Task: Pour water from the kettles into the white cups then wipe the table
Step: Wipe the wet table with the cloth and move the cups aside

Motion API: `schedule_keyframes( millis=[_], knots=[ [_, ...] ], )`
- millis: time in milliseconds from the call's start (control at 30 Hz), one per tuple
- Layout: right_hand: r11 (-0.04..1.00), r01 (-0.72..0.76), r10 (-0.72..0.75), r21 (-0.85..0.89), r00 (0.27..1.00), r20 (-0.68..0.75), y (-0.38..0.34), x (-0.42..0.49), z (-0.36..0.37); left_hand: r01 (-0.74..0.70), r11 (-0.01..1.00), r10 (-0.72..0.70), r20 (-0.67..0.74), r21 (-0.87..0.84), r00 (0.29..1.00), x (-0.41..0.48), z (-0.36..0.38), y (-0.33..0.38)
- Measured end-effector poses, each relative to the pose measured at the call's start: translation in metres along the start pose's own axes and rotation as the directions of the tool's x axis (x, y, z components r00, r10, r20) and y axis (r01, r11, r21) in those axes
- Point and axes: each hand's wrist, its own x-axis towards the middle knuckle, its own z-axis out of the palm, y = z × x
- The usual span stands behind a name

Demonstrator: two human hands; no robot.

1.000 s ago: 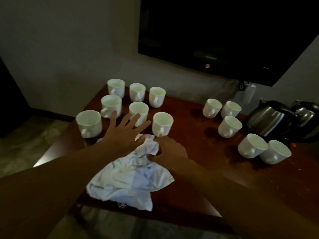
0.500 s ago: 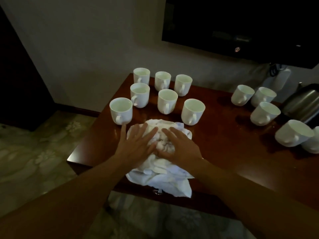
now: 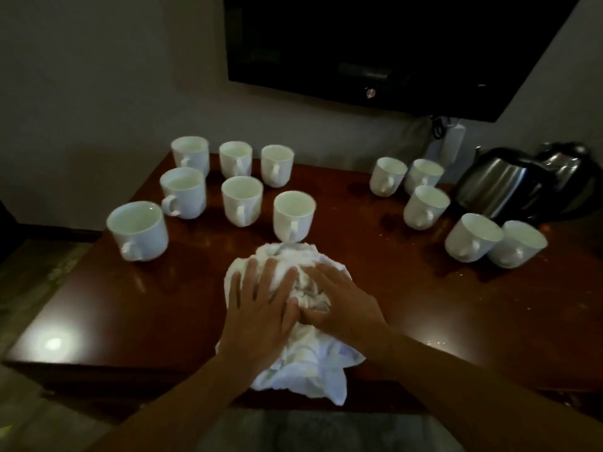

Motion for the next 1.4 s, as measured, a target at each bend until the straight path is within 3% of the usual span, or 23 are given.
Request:
schedule_keyframes(
  millis=[300, 600, 767, 1100, 1200, 1400],
  knots=[
    [0.996, -0.089, 0.088, -0.007, 0.993, -0.079, 0.128, -0.053, -0.043, -0.042, 0.987, 0.046, 0.024, -0.153, 0.999, 0.055, 0.026, 0.134],
    [0.986, -0.160, 0.156, -0.041, 0.985, -0.078, 0.221, -0.083, -0.085, -0.081, 0.977, 0.090, 0.037, -0.196, 0.995, 0.097, 0.047, 0.232],
    [0.992, -0.124, 0.124, -0.016, 0.991, -0.044, 0.227, -0.081, -0.093, -0.076, 0.982, 0.089, 0.070, -0.171, 0.994, 0.105, 0.049, 0.230],
    [0.980, -0.087, 0.100, -0.179, 0.993, 0.065, 0.217, -0.061, -0.121, -0.128, 0.988, 0.140, 0.131, -0.089, 0.981, 0.129, 0.032, 0.215],
    [0.975, -0.095, 0.098, -0.201, 0.995, 0.007, 0.214, -0.053, -0.135, -0.130, 0.990, 0.138, 0.179, -0.059, 0.974, 0.138, 0.018, 0.214],
    [0.964, -0.131, 0.096, -0.230, 0.982, -0.160, 0.219, -0.032, -0.181, -0.079, 0.996, 0.083, 0.136, -0.037, 0.987, 0.181, -0.026, 0.215]
  ],
)
